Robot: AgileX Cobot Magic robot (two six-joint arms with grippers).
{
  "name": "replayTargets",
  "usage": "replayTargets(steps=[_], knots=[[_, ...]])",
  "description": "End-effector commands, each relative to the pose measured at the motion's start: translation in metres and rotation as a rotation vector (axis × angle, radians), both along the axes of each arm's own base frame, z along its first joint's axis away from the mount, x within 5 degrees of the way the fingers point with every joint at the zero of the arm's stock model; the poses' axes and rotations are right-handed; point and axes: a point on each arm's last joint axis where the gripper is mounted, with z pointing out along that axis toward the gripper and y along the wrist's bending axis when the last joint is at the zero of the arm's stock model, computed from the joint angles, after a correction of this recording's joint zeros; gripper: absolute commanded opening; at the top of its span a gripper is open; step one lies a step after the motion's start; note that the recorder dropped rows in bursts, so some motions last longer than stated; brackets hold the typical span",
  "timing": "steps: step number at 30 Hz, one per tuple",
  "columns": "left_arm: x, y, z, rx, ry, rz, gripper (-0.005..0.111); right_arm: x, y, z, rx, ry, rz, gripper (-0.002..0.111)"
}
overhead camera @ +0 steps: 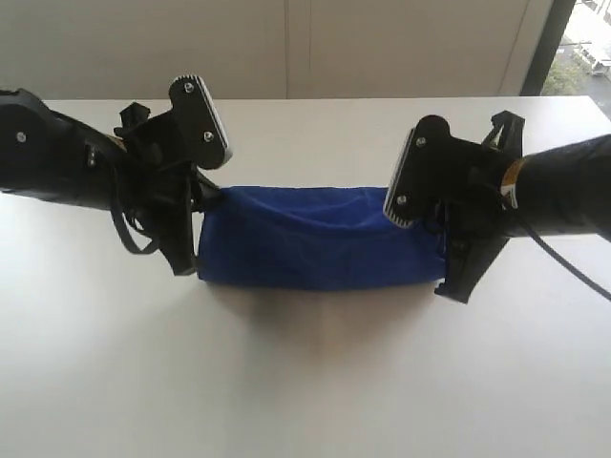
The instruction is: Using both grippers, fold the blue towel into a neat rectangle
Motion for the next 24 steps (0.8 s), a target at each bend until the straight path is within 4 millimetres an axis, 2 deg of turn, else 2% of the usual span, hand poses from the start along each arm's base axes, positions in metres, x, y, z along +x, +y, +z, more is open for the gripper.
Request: replayTargets(steps=[1,6,16,20,24], knots=[[0.027,0.004,0.007,-0.045,-0.022,0.082,0.0,0.027,-0.005,0.002,0.019,-0.03,-0.045,0.0],[0.059,0.006,-0.003,-0.037,-0.007,0.129,0.0,0.061,-0.009,-0.01,0.026,-0.025,-0.083,0.0],[0.109,-0.004,-0.048,-0.011,-0.001,0.187,0.0,0.113,-0.014,-0.056,0.061,-0.003,-0.126,0.0],[0.122,-0.008,-0.063,-0.006,-0.009,0.202,0.0,0.127,-0.014,-0.073,0.065,0.007,-0.129,0.0],[0.126,-0.011,-0.067,-0.004,0.002,0.197,0.0,0.128,-0.016,-0.077,0.049,0.04,-0.141,0.0]])
